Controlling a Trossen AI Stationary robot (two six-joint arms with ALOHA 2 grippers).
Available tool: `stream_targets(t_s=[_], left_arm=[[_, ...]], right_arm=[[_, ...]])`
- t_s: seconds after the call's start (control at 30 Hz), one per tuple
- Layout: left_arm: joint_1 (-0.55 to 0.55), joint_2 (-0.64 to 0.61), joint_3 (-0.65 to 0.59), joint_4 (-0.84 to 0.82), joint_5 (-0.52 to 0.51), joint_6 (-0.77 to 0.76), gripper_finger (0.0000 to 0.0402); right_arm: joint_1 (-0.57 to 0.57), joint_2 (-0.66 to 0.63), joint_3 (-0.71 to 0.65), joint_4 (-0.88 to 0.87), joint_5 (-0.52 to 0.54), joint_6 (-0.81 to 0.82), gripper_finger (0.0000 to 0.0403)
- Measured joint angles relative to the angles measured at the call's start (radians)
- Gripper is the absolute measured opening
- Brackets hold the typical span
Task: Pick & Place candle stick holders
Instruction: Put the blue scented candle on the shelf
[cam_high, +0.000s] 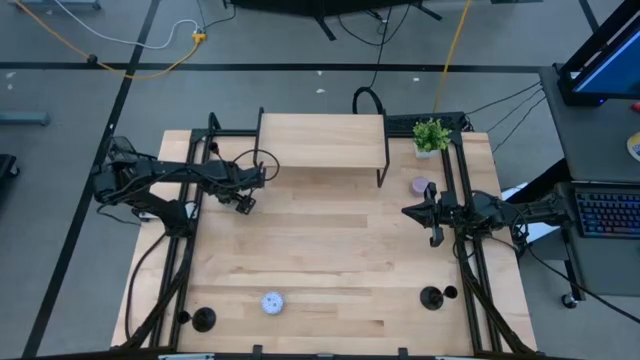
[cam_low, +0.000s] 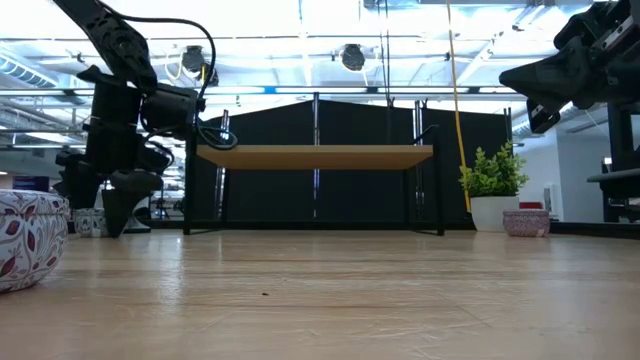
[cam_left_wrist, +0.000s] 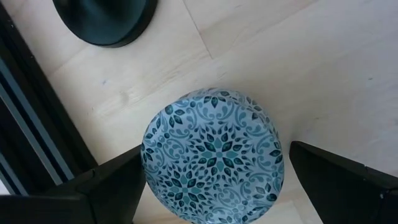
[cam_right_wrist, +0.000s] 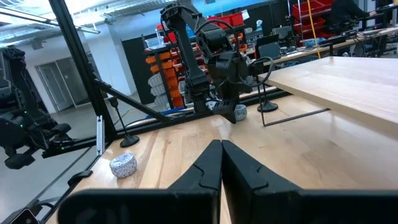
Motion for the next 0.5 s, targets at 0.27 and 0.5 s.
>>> stream_targets(t_s=[0.27,0.5], left_arm=[[0.0,0.0,0.0,0.0,0.0,-0.001,0.0392],[0.0,0.0,0.0,0.001,0.003,-0.002,0.0356]], right_arm=[[0.0,0.0,0.0,0.0,0.0,0.0,0.0],[0.0,0.0,0.0,0.0,0.0,0.0,0.0]])
